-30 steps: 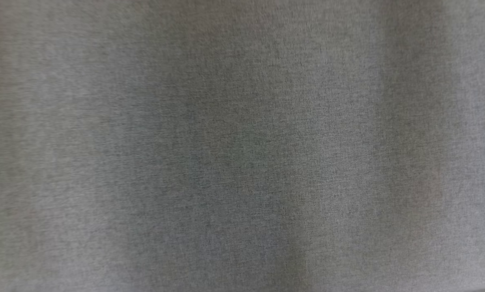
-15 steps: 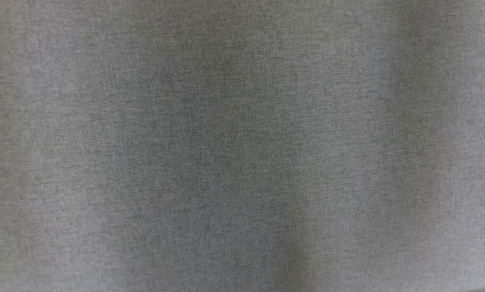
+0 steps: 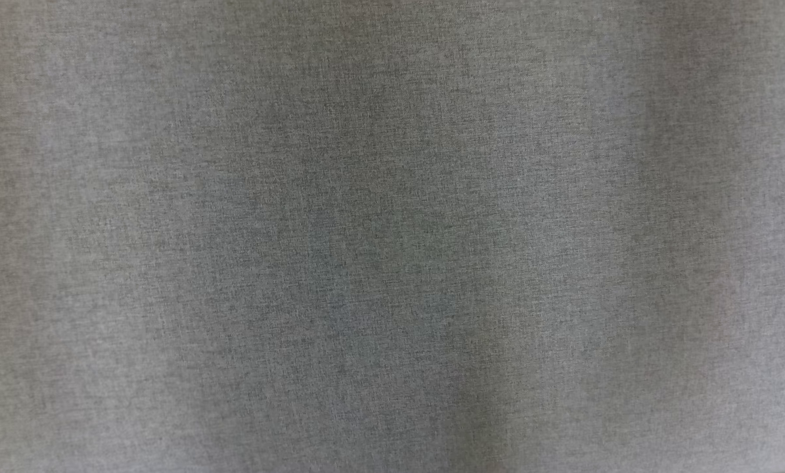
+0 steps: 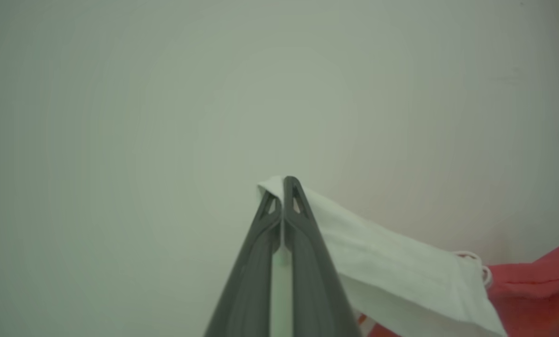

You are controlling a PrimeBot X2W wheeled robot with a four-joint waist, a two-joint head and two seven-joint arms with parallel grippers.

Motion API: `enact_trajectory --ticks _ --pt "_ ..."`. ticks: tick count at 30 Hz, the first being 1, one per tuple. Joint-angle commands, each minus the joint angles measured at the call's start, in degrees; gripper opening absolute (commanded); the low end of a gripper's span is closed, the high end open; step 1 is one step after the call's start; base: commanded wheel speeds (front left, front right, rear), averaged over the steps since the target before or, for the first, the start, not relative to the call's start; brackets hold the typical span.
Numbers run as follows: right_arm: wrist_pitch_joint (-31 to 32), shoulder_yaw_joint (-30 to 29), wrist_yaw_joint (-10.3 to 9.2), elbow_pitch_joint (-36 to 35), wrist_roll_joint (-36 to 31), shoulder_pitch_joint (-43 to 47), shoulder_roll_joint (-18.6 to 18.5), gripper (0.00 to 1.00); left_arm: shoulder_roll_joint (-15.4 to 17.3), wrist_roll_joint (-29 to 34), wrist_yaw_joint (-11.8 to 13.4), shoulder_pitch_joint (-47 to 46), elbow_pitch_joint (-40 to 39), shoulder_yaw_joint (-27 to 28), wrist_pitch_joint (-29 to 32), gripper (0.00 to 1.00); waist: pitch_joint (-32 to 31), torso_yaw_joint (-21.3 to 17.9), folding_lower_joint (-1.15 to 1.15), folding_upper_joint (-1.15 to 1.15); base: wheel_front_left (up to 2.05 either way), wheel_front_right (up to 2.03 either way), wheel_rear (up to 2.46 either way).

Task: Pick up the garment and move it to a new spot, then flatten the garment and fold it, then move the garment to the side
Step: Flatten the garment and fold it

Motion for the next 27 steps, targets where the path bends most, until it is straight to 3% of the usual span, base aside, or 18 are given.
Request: enact_trajectory --ticks 1,12,18,27 --pt "-0.8 -0.3 -0.13 0.5 -0.3 -0.7 0.0 0.0 -0.1 -0.2 0.1 -1.6 0.4 0.0 -0.7 0.0 0.0 0.1 0.0 -0.01 0.0 0.0 0.0" --pt "-3.3 -1.0 -0.13 2.8 -1.4 -0.9 0.8 0.0 -1.5 -1.3 0.1 -4.1 1.6 -1.3 -2.2 0.0 1.1 0.7 0.0 -0.01 0.0 0.0 0.0" --pt "-4.3 0.7 -0.13 2.2 -1.7 2.2 1.6 0.0 -1.9 -4.4 0.1 0.1 0.6 -1.6 -5.1 0.0 1.6 1.0 0.0 -0.01 0.0 0.0 0.0" --pt "-6.9 3.9 -0.13 -2.8 3.4 15.6 2.8 0.0 3.1 -9.5 0.1 16.2 -9.9 -2.9 -8.7 0.0 -3.3 0.4 0.0 -0.01 0.0 0.0 0.0"
